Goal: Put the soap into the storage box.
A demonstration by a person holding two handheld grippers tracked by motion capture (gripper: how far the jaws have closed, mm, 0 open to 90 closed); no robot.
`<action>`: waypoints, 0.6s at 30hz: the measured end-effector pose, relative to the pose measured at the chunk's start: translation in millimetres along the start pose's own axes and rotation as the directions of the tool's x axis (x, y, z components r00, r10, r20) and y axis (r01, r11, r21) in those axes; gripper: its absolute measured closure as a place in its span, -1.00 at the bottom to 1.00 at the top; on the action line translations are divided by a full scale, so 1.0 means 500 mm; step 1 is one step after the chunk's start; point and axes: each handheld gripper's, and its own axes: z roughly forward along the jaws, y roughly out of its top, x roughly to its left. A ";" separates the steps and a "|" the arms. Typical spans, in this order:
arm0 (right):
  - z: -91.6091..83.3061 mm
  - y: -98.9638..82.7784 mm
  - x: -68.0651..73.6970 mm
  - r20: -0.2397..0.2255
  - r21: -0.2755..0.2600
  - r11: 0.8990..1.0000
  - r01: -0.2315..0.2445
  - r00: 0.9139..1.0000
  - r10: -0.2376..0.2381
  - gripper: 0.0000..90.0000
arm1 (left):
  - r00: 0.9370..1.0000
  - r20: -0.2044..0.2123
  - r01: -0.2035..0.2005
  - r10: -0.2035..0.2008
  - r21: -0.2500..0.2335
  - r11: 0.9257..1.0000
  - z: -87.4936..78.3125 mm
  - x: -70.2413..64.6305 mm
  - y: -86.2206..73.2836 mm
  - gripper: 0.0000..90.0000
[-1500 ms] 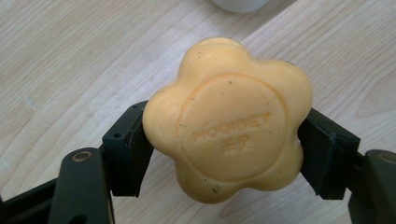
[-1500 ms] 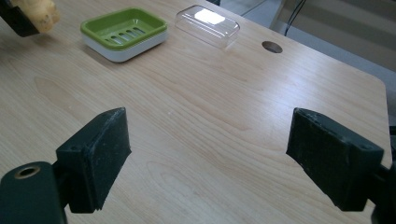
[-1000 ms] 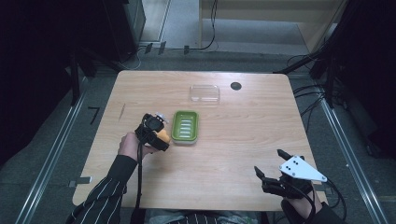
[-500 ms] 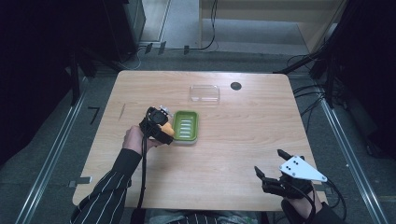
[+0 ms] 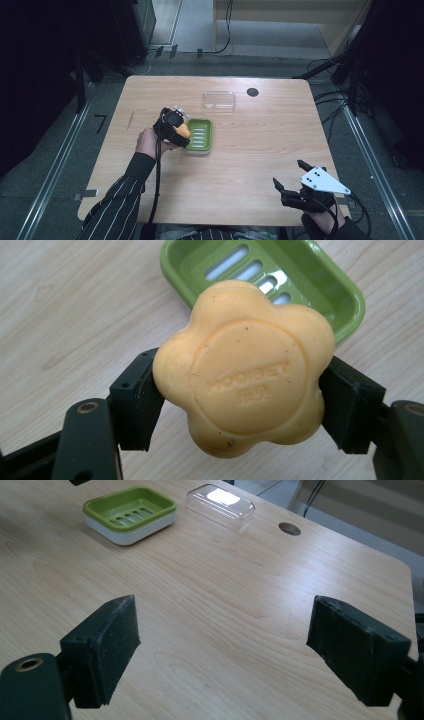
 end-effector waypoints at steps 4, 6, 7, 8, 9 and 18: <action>0.001 -0.001 -0.002 0.001 0.001 1.000 -0.006 1.000 0.006 -0.70 | 1.000 0.006 -0.012 0.012 -0.010 1.000 0.005 -0.002 0.017 -0.38; 0.003 0.000 -0.003 0.001 0.003 1.000 -0.006 1.000 0.006 -0.70 | 1.000 0.007 -0.014 0.014 -0.019 1.000 0.008 -0.003 0.025 -0.38; 0.004 0.000 -0.002 -0.001 0.006 1.000 -0.005 1.000 0.005 -0.70 | 1.000 0.006 -0.012 0.013 -0.022 1.000 0.010 -0.005 0.029 -0.38; 0.006 0.001 -0.002 0.000 0.006 1.000 -0.003 1.000 0.003 -0.70 | 1.000 0.010 -0.021 0.021 -0.019 1.000 0.012 -0.006 0.032 -0.38; 0.006 0.001 -0.002 -0.002 0.006 1.000 -0.001 1.000 0.001 -0.70 | 1.000 0.009 -0.022 0.023 -0.026 0.999 0.014 -0.007 0.034 -0.38; 0.002 0.000 -0.001 0.000 0.005 1.000 -0.003 1.000 0.003 -0.70 | 1.000 0.009 -0.022 0.022 -0.044 0.999 0.021 -0.008 0.051 -0.38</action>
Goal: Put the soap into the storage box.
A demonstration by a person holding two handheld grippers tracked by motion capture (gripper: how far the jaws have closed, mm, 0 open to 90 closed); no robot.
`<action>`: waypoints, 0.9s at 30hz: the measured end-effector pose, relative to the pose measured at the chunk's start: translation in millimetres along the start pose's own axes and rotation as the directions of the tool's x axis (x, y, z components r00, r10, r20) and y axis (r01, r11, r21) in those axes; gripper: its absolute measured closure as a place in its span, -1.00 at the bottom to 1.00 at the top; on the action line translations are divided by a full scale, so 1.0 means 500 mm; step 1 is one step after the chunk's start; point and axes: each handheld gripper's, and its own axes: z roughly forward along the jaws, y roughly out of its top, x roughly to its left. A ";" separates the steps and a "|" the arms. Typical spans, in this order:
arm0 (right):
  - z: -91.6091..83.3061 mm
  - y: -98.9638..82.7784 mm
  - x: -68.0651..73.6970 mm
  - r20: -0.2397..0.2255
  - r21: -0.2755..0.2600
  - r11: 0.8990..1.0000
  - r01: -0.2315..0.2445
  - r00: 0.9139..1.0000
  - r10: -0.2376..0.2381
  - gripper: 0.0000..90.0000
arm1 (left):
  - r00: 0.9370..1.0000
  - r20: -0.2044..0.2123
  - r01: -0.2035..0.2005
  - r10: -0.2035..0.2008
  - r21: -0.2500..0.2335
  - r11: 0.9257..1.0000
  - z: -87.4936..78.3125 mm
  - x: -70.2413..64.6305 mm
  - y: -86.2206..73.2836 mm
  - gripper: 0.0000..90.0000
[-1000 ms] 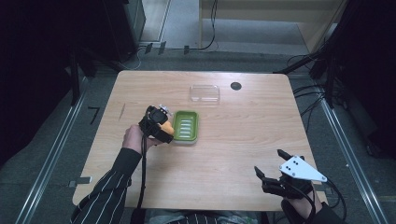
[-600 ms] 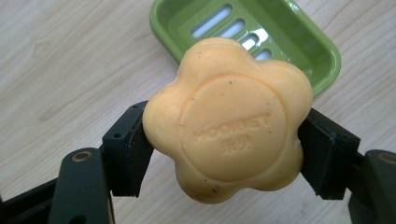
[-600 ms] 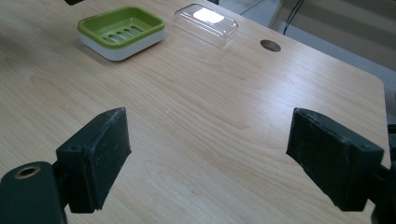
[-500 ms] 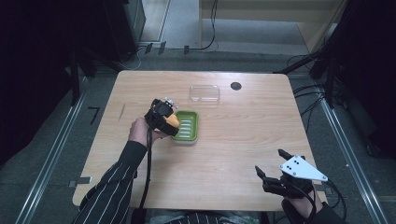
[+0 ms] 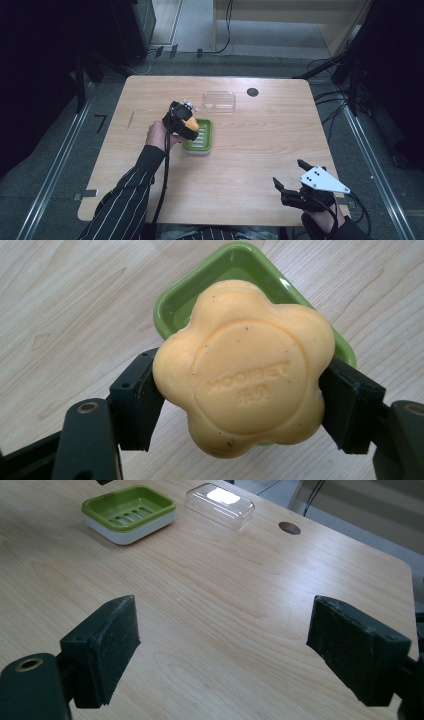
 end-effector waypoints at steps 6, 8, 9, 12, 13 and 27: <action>-0.002 0.000 0.002 -0.001 0.000 1.000 0.002 1.000 -0.002 -0.70 | 1.000 0.010 -0.010 0.011 -0.004 1.000 0.007 -0.005 0.012 -0.38; -0.003 0.000 0.003 -0.002 -0.002 1.000 0.004 1.000 -0.004 -0.70 | 1.000 0.012 -0.011 0.011 -0.002 1.000 0.012 -0.008 0.013 -0.38; -0.004 0.000 0.002 0.000 -0.004 1.000 0.003 1.000 -0.003 -0.70 | 1.000 0.014 -0.016 0.016 0.004 1.000 0.015 -0.010 0.014 -0.38; -0.007 -0.001 0.003 0.000 -0.006 1.000 0.003 1.000 -0.003 -0.70 | 1.000 0.018 -0.018 0.018 0.016 1.000 0.021 -0.012 0.014 -0.38; -0.006 0.000 0.003 0.000 -0.005 1.000 0.005 1.000 -0.005 -0.70 | 1.000 0.017 -0.020 0.019 0.022 1.000 0.024 -0.012 0.013 -0.38; -0.008 0.000 0.006 0.001 -0.002 1.000 0.004 1.000 -0.004 -0.70 | 0.999 0.023 -0.051 0.049 0.086 0.995 0.066 -0.013 0.020 -0.38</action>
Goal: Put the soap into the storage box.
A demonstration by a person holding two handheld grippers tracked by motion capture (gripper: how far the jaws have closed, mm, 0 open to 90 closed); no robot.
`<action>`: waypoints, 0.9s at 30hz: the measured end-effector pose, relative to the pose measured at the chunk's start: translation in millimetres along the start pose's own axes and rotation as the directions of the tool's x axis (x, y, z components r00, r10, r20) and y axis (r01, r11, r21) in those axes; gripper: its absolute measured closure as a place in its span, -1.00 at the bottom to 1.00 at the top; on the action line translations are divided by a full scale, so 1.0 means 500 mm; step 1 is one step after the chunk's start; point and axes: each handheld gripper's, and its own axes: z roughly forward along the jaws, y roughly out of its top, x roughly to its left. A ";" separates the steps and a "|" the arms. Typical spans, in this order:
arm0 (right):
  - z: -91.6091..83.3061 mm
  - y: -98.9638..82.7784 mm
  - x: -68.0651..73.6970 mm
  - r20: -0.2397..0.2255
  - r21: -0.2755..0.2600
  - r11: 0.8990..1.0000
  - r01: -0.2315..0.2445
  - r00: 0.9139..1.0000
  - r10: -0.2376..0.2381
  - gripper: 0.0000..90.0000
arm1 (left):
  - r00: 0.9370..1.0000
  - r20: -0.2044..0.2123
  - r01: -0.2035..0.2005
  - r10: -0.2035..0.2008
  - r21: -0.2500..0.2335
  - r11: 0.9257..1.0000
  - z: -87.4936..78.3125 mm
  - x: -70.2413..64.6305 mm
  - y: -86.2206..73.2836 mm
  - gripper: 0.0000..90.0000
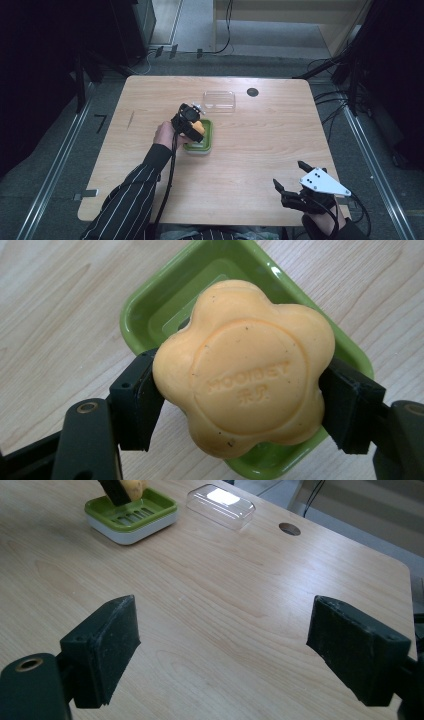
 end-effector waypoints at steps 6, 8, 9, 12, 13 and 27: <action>0.000 0.000 -0.001 0.000 -0.002 1.000 0.000 1.000 0.000 -0.70 | 1.000 -0.006 -0.014 0.014 0.010 1.000 0.013 -0.001 0.006 -0.38; 0.000 -0.001 -0.001 0.001 -0.001 1.000 0.001 1.000 -0.001 -0.70 | 1.000 -0.009 -0.022 0.022 0.014 1.000 0.017 -0.001 0.008 -0.38; 0.000 -0.001 -0.001 0.001 -0.002 1.000 -0.001 1.000 0.001 -0.70 | 1.000 -0.009 -0.021 0.021 0.017 1.000 0.019 -0.001 0.009 -0.38; -0.001 -0.001 -0.001 0.002 -0.001 1.000 -0.004 1.000 0.004 -0.70 | 1.000 -0.013 -0.017 0.018 0.019 1.000 0.024 -0.002 0.010 -0.38; -0.001 -0.001 -0.001 0.002 0.000 1.000 -0.004 1.000 0.004 -0.70 | 1.000 -0.013 -0.024 0.024 0.022 0.999 0.024 -0.002 0.011 -0.38; -0.001 -0.001 -0.001 0.003 0.001 1.000 -0.004 1.000 0.004 -0.70 | 0.999 -0.029 -0.045 0.046 0.036 0.998 0.041 -0.010 0.014 -0.38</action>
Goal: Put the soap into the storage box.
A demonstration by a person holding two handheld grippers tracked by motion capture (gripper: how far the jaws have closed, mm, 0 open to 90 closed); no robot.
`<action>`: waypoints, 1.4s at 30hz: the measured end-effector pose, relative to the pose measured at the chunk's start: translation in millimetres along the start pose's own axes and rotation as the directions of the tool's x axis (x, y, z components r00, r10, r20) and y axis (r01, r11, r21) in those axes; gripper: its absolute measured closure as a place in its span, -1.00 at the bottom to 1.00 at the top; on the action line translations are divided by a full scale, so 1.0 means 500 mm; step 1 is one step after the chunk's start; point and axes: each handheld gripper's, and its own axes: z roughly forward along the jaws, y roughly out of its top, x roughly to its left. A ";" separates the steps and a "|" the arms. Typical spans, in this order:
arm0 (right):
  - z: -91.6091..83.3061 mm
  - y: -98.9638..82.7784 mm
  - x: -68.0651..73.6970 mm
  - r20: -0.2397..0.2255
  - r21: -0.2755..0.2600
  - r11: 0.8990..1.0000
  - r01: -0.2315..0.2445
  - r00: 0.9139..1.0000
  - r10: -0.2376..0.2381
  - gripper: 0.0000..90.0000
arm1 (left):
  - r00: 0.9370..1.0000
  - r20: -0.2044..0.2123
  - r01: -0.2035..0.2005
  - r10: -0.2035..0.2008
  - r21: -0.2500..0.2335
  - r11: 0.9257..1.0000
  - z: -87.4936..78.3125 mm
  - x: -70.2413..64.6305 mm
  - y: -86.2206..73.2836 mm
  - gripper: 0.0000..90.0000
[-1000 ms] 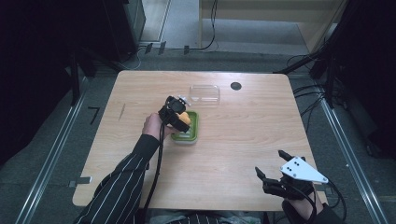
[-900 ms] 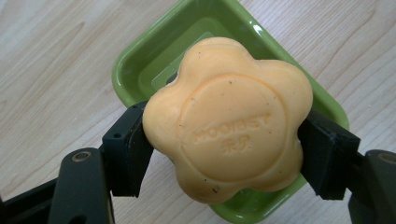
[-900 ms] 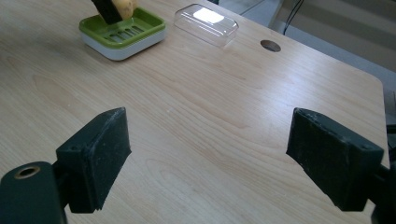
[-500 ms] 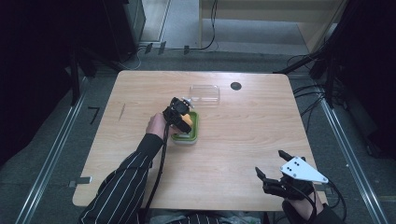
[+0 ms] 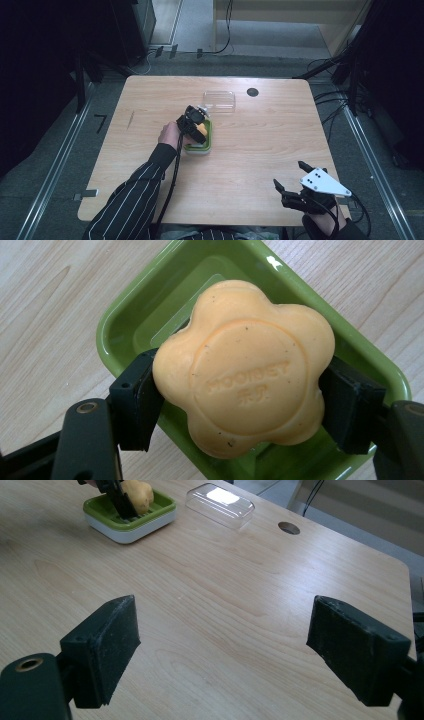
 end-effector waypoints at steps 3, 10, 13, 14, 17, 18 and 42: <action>0.000 0.000 0.000 0.001 -0.002 1.000 -0.001 1.000 0.001 -0.70 | 1.000 -0.004 -0.006 0.006 0.003 1.000 0.003 -0.002 0.000 -0.38; 0.000 0.000 0.000 0.000 -0.001 1.000 -0.001 1.000 0.001 -0.70 | 0.999 -0.018 -0.030 0.030 0.011 1.000 0.012 -0.005 0.003 -0.38; -0.001 0.000 0.000 0.002 -0.002 1.000 -0.001 1.000 0.001 -0.70 | 0.999 -0.014 -0.043 0.043 0.026 0.999 0.018 -0.007 0.006 -0.38; -0.001 0.000 -0.001 0.001 -0.002 1.000 -0.001 1.000 0.001 -0.70 | 0.999 -0.015 -0.042 0.043 0.029 0.999 0.019 -0.007 0.007 -0.38; -0.001 0.000 -0.001 0.001 -0.001 1.000 -0.001 1.000 0.001 -0.70 | 0.999 -0.013 -0.039 0.040 0.029 0.999 0.021 -0.008 0.007 -0.39; -0.001 0.000 -0.001 0.001 -0.001 1.000 -0.001 1.000 0.001 -0.70 | 0.999 -0.008 -0.039 0.039 0.028 0.999 0.022 -0.008 0.007 -0.39; -0.002 0.000 -0.001 0.001 -0.004 1.000 0.001 1.000 -0.001 -0.70 | 0.999 -0.038 -0.005 0.005 -0.010 1.000 -0.016 0.002 0.003 -0.71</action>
